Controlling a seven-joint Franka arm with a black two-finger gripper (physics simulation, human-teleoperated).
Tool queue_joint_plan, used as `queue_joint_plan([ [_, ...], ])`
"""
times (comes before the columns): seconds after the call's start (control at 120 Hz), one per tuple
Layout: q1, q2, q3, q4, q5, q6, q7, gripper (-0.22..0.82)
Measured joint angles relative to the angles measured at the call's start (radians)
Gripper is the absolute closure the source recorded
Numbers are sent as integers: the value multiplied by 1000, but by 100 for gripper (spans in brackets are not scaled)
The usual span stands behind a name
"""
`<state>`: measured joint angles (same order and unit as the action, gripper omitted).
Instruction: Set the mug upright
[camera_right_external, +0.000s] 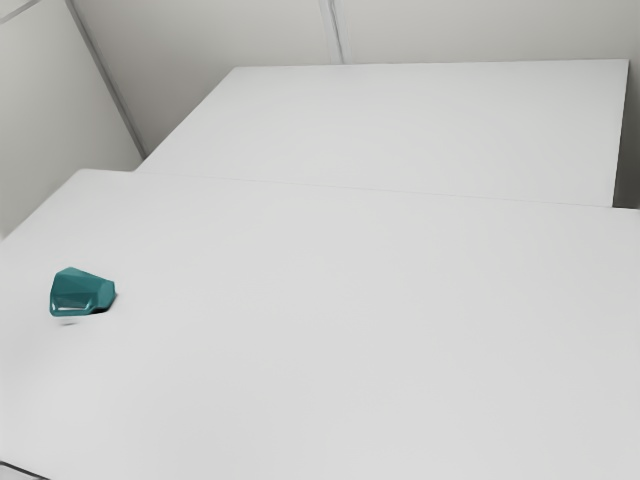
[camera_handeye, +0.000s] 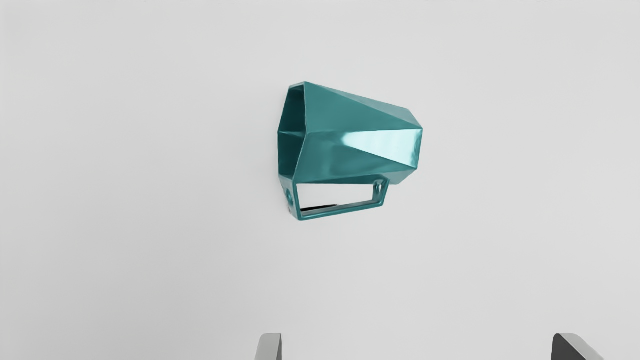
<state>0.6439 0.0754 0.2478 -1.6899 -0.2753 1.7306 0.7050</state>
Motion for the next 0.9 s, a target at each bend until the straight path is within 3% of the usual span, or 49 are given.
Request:
queue_joint_plan([
  [0.533, 167, 261, 1, 12, -452, 82, 441, 2],
  [0.9, 217, 372, -12, 32, -599, 11, 559, 2],
])
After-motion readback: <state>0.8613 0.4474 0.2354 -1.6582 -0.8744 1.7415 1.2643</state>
